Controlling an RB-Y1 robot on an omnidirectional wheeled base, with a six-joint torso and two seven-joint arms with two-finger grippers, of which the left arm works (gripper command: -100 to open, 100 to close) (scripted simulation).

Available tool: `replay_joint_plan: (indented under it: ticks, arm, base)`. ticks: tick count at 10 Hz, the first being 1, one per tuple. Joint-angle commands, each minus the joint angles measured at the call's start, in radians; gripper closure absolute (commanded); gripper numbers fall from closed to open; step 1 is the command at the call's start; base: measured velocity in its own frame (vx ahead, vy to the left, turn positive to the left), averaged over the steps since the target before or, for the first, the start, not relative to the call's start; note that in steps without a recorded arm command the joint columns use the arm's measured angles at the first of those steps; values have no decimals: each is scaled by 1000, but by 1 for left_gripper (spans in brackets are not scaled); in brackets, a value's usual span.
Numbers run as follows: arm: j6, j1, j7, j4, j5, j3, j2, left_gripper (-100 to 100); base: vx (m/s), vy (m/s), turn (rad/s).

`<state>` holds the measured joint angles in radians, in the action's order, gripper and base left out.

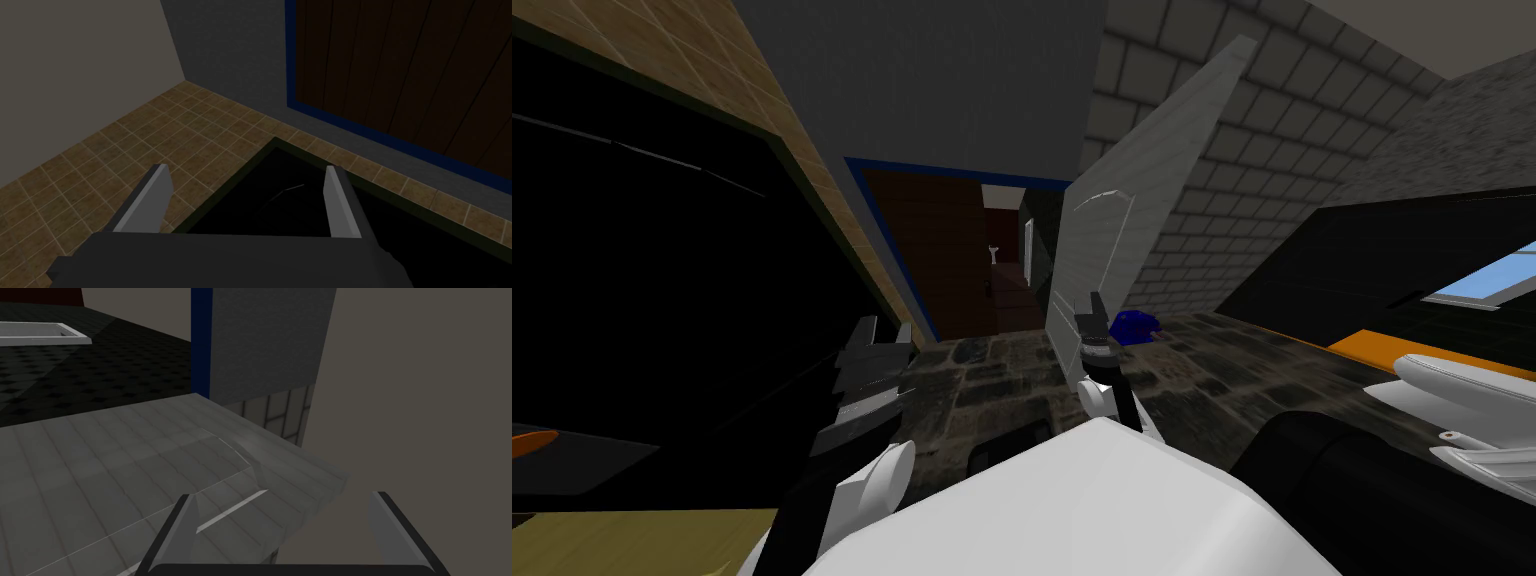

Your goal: Pull the door open

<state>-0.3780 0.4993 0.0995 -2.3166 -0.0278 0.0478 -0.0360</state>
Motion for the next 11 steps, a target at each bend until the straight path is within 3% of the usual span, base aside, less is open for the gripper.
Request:
replay_joint_plan:
  ticks: [1,5,11]
  arm:
    - [3,-12,0,28,1,-2,14,-100]
    - [10,-45,1,101,5,-8,44,-100]
    - [19,-88,3,198,10,-16,74,-100]
  base:
    - [119,-100,-25]
    - [196,15,-32]
    - [123,-4,-27]
